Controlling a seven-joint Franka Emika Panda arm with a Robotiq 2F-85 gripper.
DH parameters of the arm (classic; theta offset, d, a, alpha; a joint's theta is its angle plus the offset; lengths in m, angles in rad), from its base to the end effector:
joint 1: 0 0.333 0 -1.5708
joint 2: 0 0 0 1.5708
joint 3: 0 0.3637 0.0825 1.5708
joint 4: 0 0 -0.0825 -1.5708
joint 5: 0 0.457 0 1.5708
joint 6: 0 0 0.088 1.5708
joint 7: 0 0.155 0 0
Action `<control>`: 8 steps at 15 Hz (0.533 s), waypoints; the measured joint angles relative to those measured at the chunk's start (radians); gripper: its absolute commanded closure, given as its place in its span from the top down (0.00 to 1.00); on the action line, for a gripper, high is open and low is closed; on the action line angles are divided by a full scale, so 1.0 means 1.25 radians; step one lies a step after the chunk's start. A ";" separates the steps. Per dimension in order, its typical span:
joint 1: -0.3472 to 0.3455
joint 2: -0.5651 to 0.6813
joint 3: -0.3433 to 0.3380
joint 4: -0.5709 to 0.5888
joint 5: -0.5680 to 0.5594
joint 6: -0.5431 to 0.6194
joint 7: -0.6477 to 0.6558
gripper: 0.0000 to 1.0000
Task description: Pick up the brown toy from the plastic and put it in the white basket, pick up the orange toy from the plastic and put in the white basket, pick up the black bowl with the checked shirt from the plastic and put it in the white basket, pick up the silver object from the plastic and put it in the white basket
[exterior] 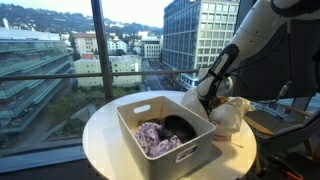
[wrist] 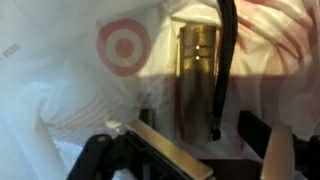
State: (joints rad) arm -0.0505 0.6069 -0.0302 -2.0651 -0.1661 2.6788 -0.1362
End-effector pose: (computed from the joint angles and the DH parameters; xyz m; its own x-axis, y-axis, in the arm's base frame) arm 0.6425 -0.0516 0.0602 0.9782 0.2073 -0.0136 0.2076 -0.9740 0.0908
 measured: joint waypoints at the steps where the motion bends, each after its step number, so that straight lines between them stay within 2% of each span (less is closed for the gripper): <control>1: 0.004 -0.007 0.001 -0.009 0.000 -0.001 0.000 1.00; 8: 0.030 -0.080 0.014 -0.084 0.000 -0.021 0.008 1.00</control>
State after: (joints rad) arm -0.0130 0.5075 -0.0128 -2.1707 -0.1661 2.6519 -0.1258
